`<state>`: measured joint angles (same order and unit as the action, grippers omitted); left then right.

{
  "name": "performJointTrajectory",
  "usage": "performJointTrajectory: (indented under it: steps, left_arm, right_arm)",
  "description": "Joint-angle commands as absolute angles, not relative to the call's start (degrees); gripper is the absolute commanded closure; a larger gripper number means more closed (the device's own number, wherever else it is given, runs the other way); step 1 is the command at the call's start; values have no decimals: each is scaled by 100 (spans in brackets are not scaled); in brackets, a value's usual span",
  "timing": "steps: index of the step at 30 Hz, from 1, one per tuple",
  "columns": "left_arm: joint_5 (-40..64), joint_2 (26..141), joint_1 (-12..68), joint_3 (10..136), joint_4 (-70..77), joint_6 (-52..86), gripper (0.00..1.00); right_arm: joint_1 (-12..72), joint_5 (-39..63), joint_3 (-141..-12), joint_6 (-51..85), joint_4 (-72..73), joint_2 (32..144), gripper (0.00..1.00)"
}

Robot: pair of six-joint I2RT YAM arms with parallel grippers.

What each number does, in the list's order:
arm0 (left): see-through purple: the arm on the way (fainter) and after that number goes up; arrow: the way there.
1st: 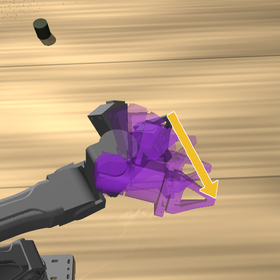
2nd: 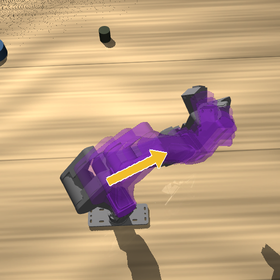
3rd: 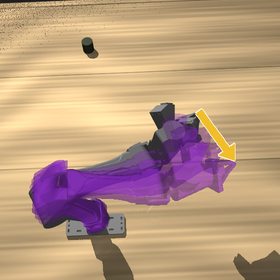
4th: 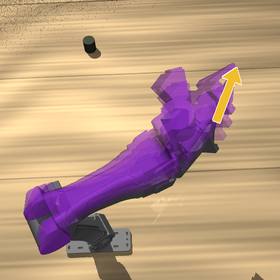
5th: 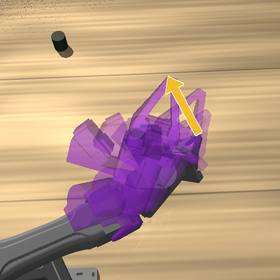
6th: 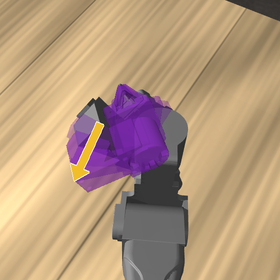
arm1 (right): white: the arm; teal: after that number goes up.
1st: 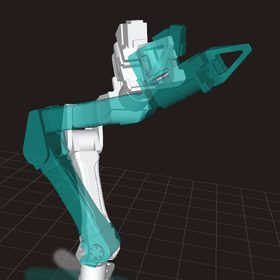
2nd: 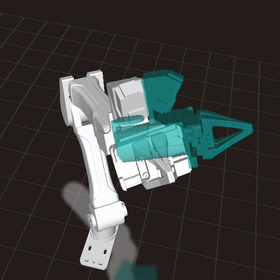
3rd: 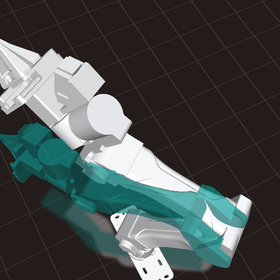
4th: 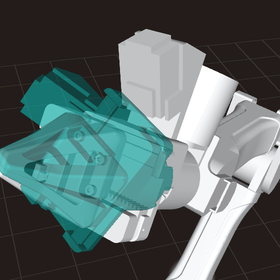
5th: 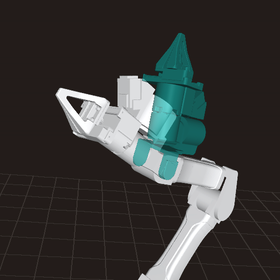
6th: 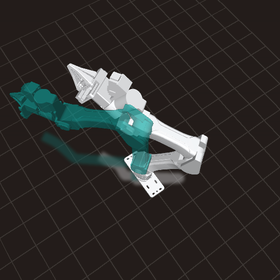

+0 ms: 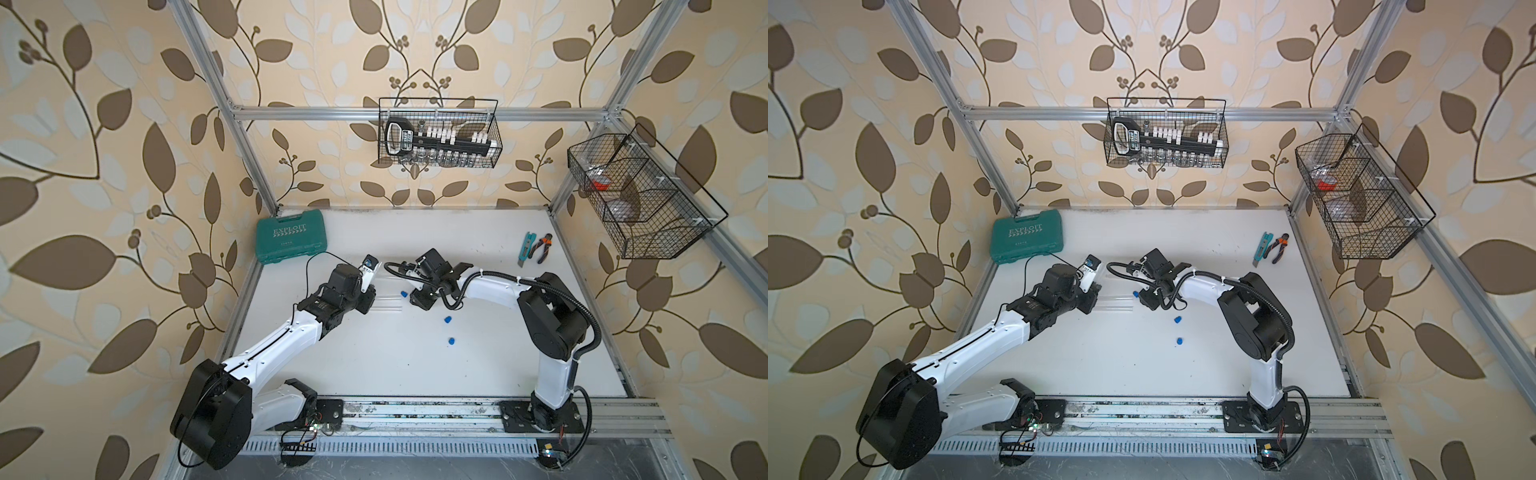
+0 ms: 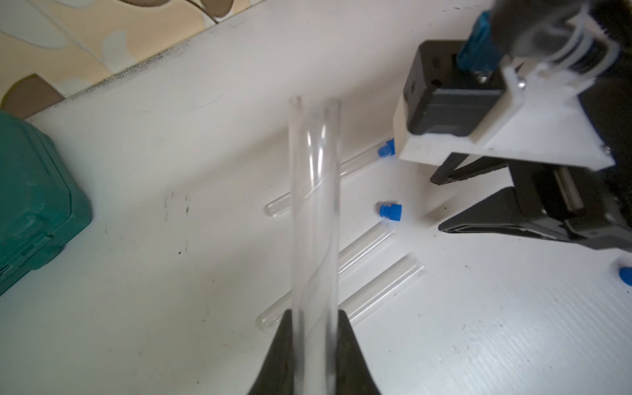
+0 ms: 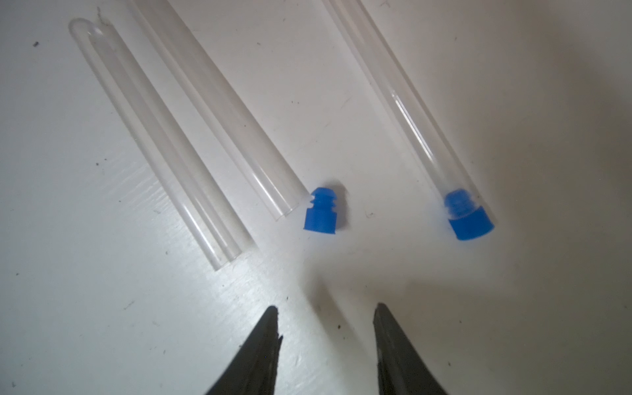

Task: Insert stoppers into test tubes
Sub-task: Pick up the stopper from the center of the board.

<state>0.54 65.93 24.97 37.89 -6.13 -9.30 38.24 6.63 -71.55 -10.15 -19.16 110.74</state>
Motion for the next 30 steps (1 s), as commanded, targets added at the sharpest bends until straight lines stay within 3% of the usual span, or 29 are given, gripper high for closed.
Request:
performJointTrajectory:
  steps: [1,30]
  left_arm:
    - [-82,6340,2396,3679,-514,-636,100]
    - [-7,6172,2207,3551,-552,-632,100]
  right_arm:
    - [3885,675,-7380,-1222,-1678,11273,56]
    - [3937,882,-7792,-1206,-1609,12012,64]
